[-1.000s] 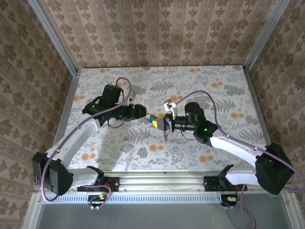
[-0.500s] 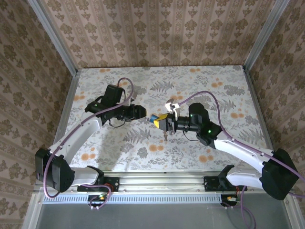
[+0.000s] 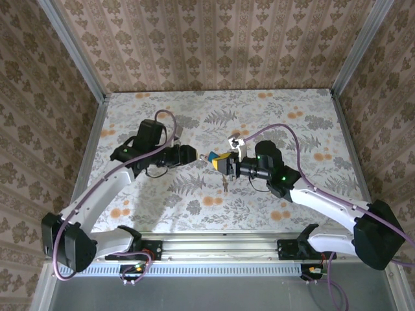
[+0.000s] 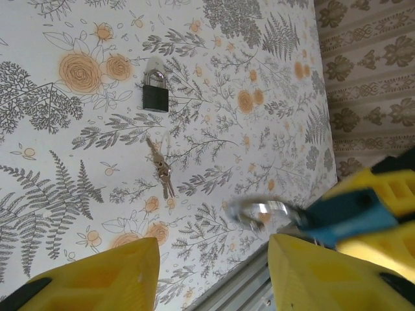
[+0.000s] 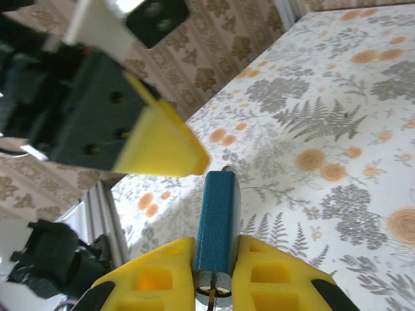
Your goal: Unlock with the key
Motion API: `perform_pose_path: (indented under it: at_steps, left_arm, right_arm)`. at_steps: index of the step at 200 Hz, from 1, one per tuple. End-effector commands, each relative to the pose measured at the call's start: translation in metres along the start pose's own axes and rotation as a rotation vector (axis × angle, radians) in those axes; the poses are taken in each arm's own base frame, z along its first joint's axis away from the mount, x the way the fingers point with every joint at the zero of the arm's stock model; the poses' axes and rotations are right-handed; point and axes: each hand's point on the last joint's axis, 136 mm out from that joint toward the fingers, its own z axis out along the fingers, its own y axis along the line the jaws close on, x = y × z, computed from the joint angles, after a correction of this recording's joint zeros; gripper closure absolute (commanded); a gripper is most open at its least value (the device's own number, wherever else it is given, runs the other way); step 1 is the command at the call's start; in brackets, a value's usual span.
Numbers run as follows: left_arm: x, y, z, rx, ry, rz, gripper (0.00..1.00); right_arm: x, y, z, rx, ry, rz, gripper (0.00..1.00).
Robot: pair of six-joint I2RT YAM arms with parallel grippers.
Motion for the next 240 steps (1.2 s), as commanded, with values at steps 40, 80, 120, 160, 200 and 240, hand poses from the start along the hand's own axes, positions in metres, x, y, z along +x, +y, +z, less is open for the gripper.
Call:
perform_pose_path:
  at_steps: [40, 80, 120, 160, 200, 240]
  left_arm:
    - [-0.009, -0.006, -0.019, 0.005, -0.114, -0.003, 0.48]
    - [-0.009, -0.011, -0.022, 0.03, -0.137, -0.011, 0.46]
    - [-0.008, -0.017, -0.019, 0.063, -0.14, -0.01, 0.46]
    - [-0.008, -0.018, -0.01, 0.082, -0.135, -0.021, 0.46]
    - [-0.007, -0.019, -0.004, 0.095, -0.128, -0.029, 0.46]
    - [-0.006, -0.015, 0.0, 0.087, -0.119, -0.04, 0.46]
  right_arm:
    - [-0.002, -0.034, 0.027, 0.085, -0.06, 0.122, 1.0]
    - [0.01, -0.051, 0.066, 0.054, -0.047, 0.242, 1.0]
    - [0.023, -0.06, 0.105, 0.025, -0.024, 0.35, 1.0]
    - [0.035, -0.067, 0.144, 0.002, 0.015, 0.463, 0.99]
    - [0.04, -0.073, 0.177, -0.011, 0.033, 0.549, 0.99]
    - [0.057, -0.091, 0.198, 0.016, 0.066, 0.655, 0.95]
